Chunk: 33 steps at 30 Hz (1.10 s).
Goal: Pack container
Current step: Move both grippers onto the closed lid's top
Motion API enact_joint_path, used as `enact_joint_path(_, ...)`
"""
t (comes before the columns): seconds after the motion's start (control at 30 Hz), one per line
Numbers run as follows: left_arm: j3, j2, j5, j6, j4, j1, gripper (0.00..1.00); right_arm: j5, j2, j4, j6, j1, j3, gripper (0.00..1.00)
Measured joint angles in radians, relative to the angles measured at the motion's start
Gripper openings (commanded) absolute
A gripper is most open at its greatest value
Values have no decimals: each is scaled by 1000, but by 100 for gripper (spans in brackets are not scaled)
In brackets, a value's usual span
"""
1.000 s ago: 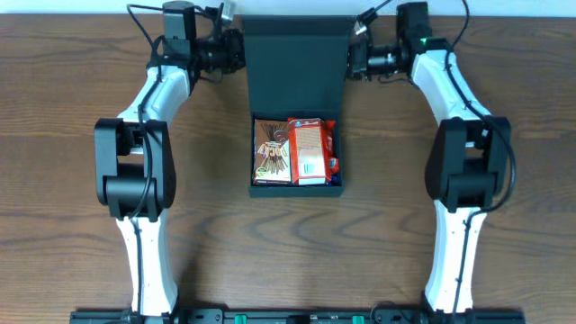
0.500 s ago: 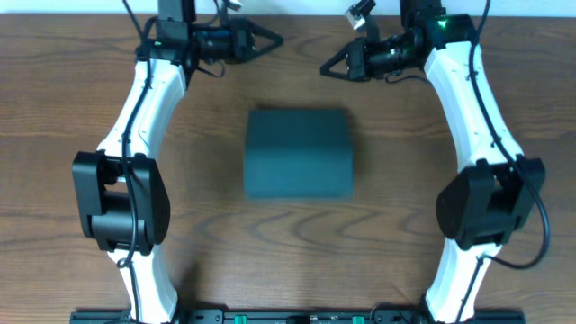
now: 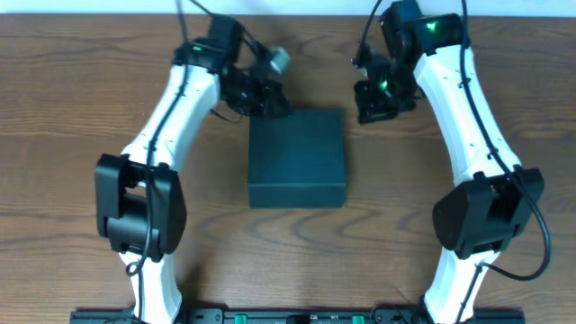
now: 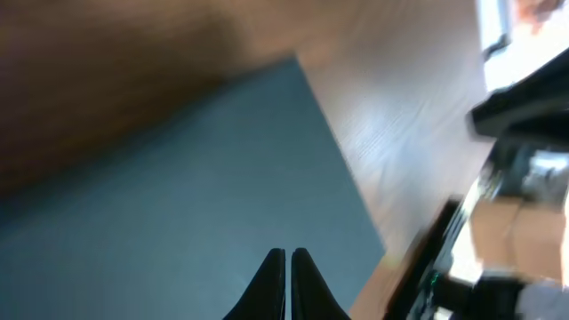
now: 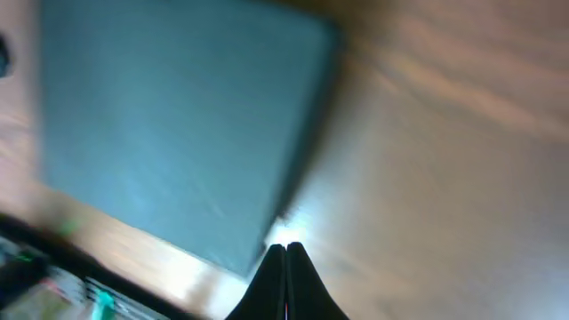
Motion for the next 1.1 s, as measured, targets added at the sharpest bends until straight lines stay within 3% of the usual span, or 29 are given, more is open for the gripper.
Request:
enact_joint_path(0.23,0,0,-78,259,-239,-94,6,118,-171,-101,2,6,-3,2)
enact_joint_path(0.33,-21,0,-86,325,-248,-95,6,130,-322,-80,2,13,-95,2)
enact_joint_path(0.53,-153,-4,-96,358,-163,-95,6,31,-545,223,5,88,-531,2)
enact_joint_path(0.77,-181,-4,-98,361,-133,-95,6,-85,-608,630,135,217,-1024,2)
enact_joint_path(0.8,-181,-4,-99,361,-130,-95,6,-91,-608,647,148,223,-1043,2)
enact_joint_path(0.83,-181,-4,-99,361,-128,-95,6,-109,-609,795,211,254,-1127,2)
enact_joint_path(0.93,-181,-4,-100,361,-127,-95,6,-125,-608,1021,333,296,-1232,2)
enact_joint_path(1.1,-181,-4,-100,361,-127,-95,6,-56,-608,1160,468,333,-1302,2)
